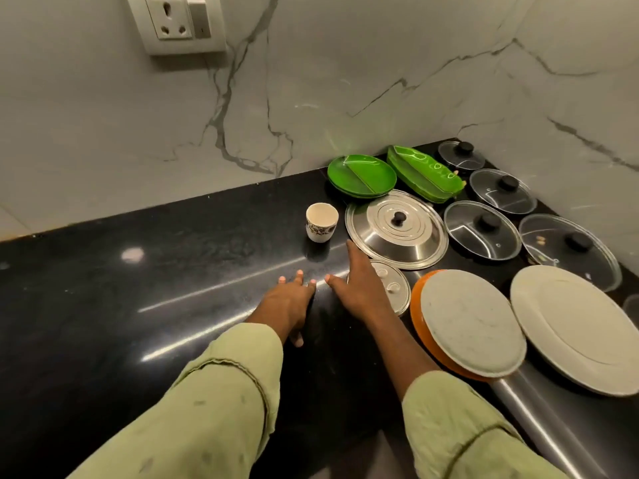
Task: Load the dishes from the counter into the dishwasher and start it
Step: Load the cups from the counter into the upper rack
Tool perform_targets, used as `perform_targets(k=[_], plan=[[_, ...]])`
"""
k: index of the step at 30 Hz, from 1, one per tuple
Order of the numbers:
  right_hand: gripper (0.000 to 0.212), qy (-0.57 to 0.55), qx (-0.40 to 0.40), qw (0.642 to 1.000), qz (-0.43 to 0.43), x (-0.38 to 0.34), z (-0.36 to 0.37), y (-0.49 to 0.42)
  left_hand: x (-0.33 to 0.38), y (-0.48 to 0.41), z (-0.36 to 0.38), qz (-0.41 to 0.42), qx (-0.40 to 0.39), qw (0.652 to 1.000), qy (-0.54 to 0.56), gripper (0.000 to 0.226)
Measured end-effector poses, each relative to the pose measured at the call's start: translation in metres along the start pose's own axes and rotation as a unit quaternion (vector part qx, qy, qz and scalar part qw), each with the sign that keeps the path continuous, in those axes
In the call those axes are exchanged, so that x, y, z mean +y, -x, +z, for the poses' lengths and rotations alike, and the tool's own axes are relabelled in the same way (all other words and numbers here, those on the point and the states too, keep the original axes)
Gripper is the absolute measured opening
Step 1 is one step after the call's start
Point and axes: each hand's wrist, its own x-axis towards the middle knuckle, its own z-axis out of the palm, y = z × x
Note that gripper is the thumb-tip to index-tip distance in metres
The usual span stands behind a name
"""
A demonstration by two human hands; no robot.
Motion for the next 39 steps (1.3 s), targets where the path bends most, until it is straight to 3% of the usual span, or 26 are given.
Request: perform_targets(k=[5,11,20,32,35,39], plan=[[0.1,-0.103,0.014,0.993,0.055,0.002,0.023,-0.062,-0.008,-0.012,0.005,0.009,-0.001,1.0,0.008,0.134],[0.089,-0.195,0.047,0.979,0.022,0.003,0.035,-0.105,-0.006,-0.023,0.0,-0.004,-0.029,0.999,0.024,0.135],[0.075,-0.203,0.091,0.975,0.025,-0.001,0.04,-0.118,0.0,-0.024,-0.003,-0.012,-0.036,0.999,0.012,0.131],[0.076,-0.246,0.153,0.957,-0.004,0.009,0.007,-0.026,0.002,-0.025,-0.002,-0.019,-0.016,0.999,0.038,0.129],[0.074,-0.236,0.153,0.96,-0.007,0.021,-0.003,0.015,0.001,-0.015,0.002,-0.002,0.009,0.999,0.031,0.125],[0.078,-0.228,0.162,0.96,-0.002,0.037,-0.017,0.073,-0.001,0.012,0.013,0.029,0.085,0.994,-0.059,0.11]])
